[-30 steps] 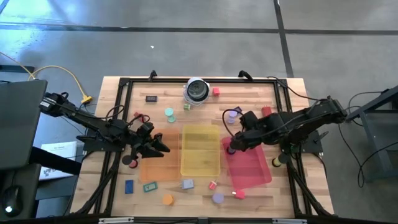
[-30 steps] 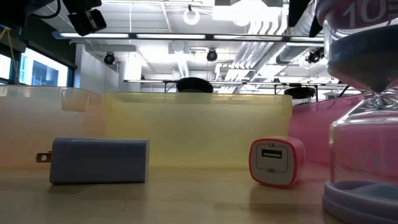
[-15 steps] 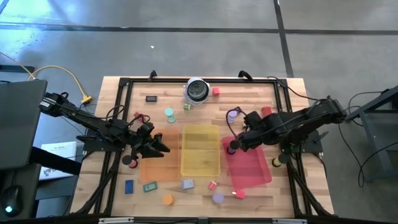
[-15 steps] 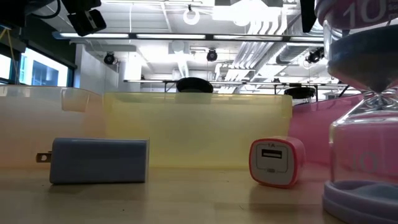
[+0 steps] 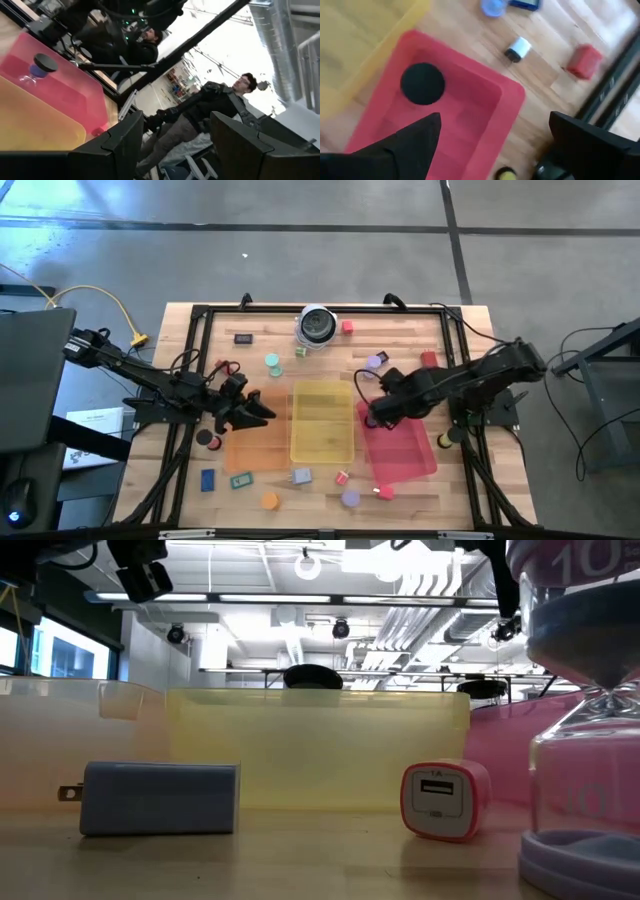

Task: Pick & Place Office items
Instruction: Put the red charger adaptor into the orange bin

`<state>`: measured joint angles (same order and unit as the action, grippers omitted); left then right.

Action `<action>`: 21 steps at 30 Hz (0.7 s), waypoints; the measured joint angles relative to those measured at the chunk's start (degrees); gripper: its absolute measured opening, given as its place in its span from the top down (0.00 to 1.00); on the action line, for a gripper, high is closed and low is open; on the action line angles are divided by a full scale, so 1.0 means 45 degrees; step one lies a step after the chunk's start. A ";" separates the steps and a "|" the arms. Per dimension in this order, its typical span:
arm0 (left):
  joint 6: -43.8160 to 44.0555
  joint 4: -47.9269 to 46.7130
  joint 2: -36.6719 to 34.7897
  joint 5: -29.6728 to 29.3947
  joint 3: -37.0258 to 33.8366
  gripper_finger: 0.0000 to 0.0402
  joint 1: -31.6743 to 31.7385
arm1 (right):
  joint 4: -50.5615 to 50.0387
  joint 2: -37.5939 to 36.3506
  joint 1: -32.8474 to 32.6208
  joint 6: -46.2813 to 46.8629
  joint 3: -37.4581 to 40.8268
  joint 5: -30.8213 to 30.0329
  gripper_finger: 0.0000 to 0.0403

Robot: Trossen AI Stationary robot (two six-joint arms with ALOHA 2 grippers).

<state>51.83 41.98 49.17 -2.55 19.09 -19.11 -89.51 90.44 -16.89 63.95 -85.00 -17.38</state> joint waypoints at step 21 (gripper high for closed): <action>0.0063 0.0015 0.0034 -0.1908 0.0000 0.44 0.1019 | -0.0042 -0.4255 0.5924 -0.1944 0.3298 -0.1036 0.10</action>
<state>52.12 42.04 49.32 -11.14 19.09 -14.53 -89.70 71.29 9.77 55.20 -70.16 -22.04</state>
